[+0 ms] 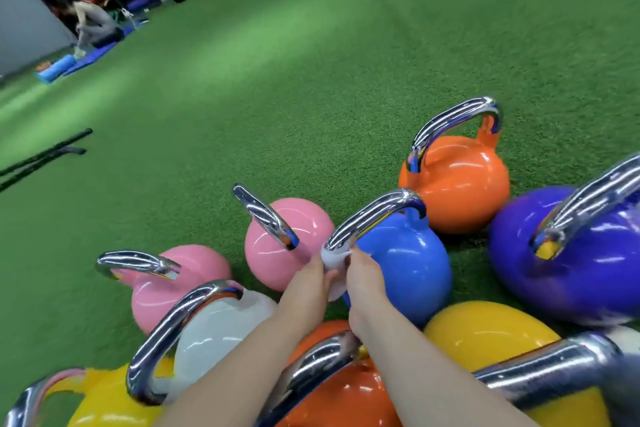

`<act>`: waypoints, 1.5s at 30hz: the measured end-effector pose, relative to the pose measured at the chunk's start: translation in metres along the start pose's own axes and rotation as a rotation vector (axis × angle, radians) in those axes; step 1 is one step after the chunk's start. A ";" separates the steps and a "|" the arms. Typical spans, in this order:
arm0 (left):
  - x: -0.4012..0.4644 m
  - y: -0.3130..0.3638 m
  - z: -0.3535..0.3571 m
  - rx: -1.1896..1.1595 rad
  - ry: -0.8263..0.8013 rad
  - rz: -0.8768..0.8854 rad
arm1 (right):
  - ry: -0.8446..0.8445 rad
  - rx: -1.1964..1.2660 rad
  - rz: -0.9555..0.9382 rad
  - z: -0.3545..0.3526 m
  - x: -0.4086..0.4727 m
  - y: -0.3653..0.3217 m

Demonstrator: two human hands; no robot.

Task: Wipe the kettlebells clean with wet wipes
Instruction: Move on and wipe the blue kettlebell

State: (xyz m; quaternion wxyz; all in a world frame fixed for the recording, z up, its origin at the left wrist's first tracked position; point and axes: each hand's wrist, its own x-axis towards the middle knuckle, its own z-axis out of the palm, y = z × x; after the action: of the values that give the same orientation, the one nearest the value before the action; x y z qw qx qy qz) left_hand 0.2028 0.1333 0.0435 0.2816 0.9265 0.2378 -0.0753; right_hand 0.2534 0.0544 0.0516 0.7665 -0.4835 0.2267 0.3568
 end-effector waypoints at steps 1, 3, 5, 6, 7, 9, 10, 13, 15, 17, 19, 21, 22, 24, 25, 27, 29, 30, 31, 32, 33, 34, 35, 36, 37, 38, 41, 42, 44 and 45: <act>0.005 -0.004 0.006 0.011 -0.003 0.010 | 0.004 0.023 0.028 0.001 0.000 -0.002; 0.008 -0.004 0.005 0.055 0.029 0.023 | -0.017 0.086 0.069 0.001 -0.004 -0.006; 0.014 0.009 0.002 0.189 0.113 0.070 | -0.042 0.182 0.083 0.000 -0.003 -0.008; 0.016 0.021 -0.001 0.259 0.206 0.121 | -0.057 0.263 0.088 -0.002 -0.003 -0.011; 0.017 0.030 0.000 0.347 0.309 0.184 | -0.083 0.366 0.104 -0.004 -0.001 -0.015; 0.020 0.055 -0.001 0.591 0.484 0.313 | -0.153 0.541 0.150 -0.011 0.001 -0.027; 0.025 0.063 0.001 0.687 0.526 0.348 | -0.169 0.591 0.163 -0.018 0.001 -0.036; 0.039 0.094 0.001 0.851 0.474 0.343 | -0.222 0.660 0.144 -0.037 0.003 -0.059; 0.045 0.109 0.005 0.894 0.463 0.360 | -0.241 0.693 0.109 -0.045 0.002 -0.069; 0.048 0.118 0.008 0.949 0.492 0.376 | -0.265 0.687 0.094 -0.049 0.001 -0.072; 0.050 0.114 0.010 0.925 0.530 0.385 | -0.277 0.660 0.096 -0.047 0.001 -0.071; 0.044 0.103 0.012 0.843 0.595 0.377 | -0.291 0.562 0.087 -0.041 0.001 -0.064; 0.041 0.097 0.013 0.788 0.623 0.376 | -0.285 0.502 0.068 -0.038 0.000 -0.060; 0.034 0.088 0.014 0.698 0.658 0.391 | -0.241 0.392 0.026 -0.033 -0.003 -0.053; 0.031 0.085 0.013 0.672 0.660 0.389 | -0.228 0.344 0.015 -0.031 -0.005 -0.050; 0.027 0.077 0.012 0.663 0.671 0.381 | -0.211 0.254 0.002 -0.028 -0.008 -0.045; 0.024 0.070 0.013 0.638 0.654 0.341 | -0.201 0.174 0.001 -0.026 -0.011 -0.042; 0.022 0.068 0.014 0.624 0.648 0.319 | -0.197 0.143 -0.001 -0.025 -0.012 -0.041; 0.020 0.068 0.014 0.609 0.629 0.300 | -0.190 0.120 -0.005 -0.024 -0.013 -0.041; 0.020 0.068 0.015 0.592 0.613 0.295 | -0.173 0.091 -0.009 -0.023 -0.013 -0.041; 0.020 0.068 0.014 0.570 0.587 0.291 | -0.131 0.051 -0.014 -0.022 -0.013 -0.041; 0.021 0.065 0.014 0.529 0.568 0.306 | -0.055 -0.016 -0.020 -0.022 -0.013 -0.042; 0.022 0.062 0.014 0.467 0.536 0.331 | 0.031 -0.088 -0.018 -0.023 -0.014 -0.043; 0.023 0.060 0.014 0.380 0.499 0.371 | 0.123 -0.149 -0.018 -0.025 -0.013 -0.043; 0.022 0.060 0.011 0.273 0.457 0.401 | 0.191 -0.187 -0.014 -0.027 -0.012 -0.042; 0.020 0.059 0.008 0.141 0.422 0.417 | 0.224 -0.210 0.004 -0.028 -0.013 -0.041; 0.012 0.059 -0.004 -0.279 0.421 0.394 | 0.090 -0.180 0.037 -0.020 -0.020 -0.036; 0.011 0.058 -0.006 -0.373 0.444 0.368 | 0.033 -0.177 0.046 -0.015 -0.022 -0.034; 0.010 0.057 -0.012 -0.499 0.484 0.282 | -0.001 -0.181 0.018 -0.004 -0.019 -0.034; 0.010 0.056 -0.014 -0.519 0.494 0.228 | -0.001 -0.164 0.002 0.001 -0.016 -0.035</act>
State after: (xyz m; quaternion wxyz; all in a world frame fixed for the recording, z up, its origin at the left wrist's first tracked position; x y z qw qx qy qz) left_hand 0.2385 0.1042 0.0796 0.4476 0.8352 0.2051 0.2450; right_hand 0.2699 0.0407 0.0835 0.7242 -0.5440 0.1969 0.3752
